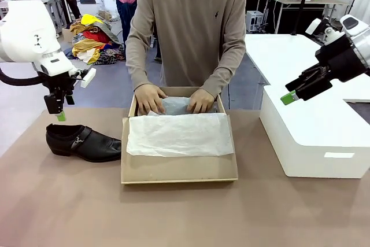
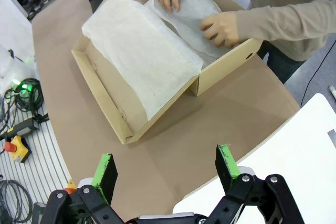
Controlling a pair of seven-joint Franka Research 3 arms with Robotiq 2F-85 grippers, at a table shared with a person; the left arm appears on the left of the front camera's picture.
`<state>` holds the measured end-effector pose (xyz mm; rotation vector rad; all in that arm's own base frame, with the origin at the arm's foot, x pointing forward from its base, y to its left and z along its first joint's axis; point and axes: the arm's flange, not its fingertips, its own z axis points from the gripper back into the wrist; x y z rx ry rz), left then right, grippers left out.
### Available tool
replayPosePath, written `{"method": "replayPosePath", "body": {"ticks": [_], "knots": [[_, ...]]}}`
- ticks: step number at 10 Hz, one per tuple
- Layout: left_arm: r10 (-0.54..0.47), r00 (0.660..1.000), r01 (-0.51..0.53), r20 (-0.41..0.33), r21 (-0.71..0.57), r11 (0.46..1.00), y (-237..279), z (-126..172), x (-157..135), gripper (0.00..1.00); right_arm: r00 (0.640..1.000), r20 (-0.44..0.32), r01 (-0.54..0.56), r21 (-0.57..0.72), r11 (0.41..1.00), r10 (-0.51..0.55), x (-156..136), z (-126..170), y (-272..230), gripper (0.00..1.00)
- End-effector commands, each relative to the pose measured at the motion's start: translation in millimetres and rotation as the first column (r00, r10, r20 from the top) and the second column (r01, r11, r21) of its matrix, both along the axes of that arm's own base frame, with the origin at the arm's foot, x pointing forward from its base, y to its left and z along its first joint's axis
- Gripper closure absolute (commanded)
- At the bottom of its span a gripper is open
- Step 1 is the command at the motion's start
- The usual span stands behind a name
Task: Pack the shoes into the box.
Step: Place the other shoe of the Shoes into the Shoes Box.
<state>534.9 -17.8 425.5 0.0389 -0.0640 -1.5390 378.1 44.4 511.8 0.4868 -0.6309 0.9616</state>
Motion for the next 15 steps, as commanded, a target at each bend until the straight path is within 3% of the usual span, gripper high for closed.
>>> {"method": "replayPosePath", "body": {"ticks": [1,8,15], "knots": [[-0.013,1.0,0.013,0.008,-0.013,1.0,3,-4,-3,0.0,1.0,0.022,-0.022,0.028,0.999,0.021,3,-2,0,0.0],[-0.023,1.0,0.024,0.011,-0.037,0.999,4,-36,-6,0.0,1.0,0.022,-0.022,0.028,0.999,0.021,3,-2,0,0.0],[-0.1,0.993,0.098,-0.058,-0.025,0.995,4,-65,6,0.0,1.0,0.022,-0.022,0.028,0.999,0.021,3,-2,0,0.0]]}}
